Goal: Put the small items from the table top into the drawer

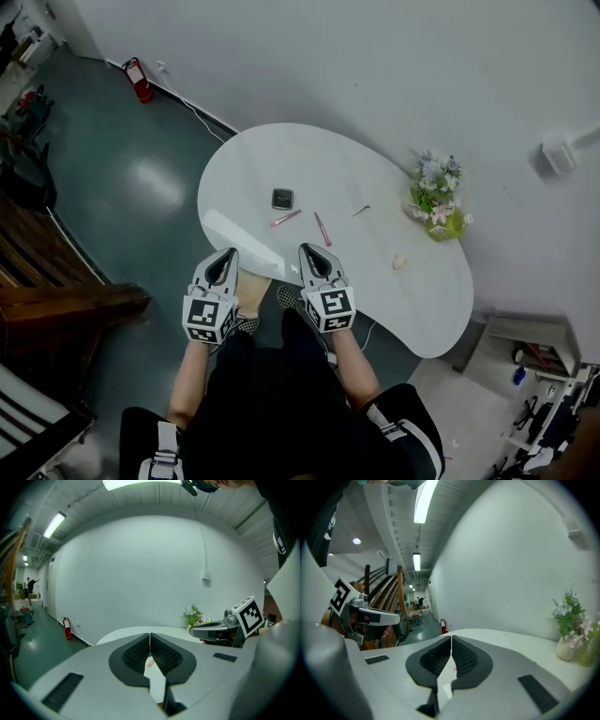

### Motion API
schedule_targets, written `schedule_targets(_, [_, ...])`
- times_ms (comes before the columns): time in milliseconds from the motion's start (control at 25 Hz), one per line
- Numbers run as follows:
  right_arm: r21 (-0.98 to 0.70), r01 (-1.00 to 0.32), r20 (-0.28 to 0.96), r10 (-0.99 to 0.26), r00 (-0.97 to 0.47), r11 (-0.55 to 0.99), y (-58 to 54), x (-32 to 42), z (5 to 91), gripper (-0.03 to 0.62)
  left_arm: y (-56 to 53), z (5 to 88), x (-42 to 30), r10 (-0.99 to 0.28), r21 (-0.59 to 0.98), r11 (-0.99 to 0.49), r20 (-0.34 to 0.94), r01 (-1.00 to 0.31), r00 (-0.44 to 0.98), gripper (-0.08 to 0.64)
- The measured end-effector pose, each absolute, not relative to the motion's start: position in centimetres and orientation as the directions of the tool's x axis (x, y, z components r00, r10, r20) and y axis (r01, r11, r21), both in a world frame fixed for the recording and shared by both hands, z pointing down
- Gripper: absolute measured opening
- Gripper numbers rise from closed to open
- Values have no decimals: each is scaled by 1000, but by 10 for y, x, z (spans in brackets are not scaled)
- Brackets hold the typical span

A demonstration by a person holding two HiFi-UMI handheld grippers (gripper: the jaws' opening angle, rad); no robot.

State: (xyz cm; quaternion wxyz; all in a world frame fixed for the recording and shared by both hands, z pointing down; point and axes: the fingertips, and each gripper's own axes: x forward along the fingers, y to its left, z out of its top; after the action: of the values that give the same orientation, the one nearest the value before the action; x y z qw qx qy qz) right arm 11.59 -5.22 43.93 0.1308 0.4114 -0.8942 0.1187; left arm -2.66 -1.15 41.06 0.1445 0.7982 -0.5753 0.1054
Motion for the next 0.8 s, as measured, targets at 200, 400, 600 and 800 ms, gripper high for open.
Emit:
schedule_targets(200, [-118,-734,375,-655,-657,669,-95,113,474,31,-43,439,-22,-884,119,-243,382,-963,270,21])
schedule_targets(400, [-130,-701,402,-609,-684,702,-125,106,504,32,-65,467,-23,-870,122,-216,425,-969,248,21])
schedule_targets(600, [-147,-660,421,-557,-715,736,-153,101,531,32,-88,491,-23,-867,137,-177,447,-975,221,21])
schedule_targets(800, [-150,-604,443,-493,-749,782,-175,91,553,32,-102,508,-23,-867,147,-136,460,-980,189,21])
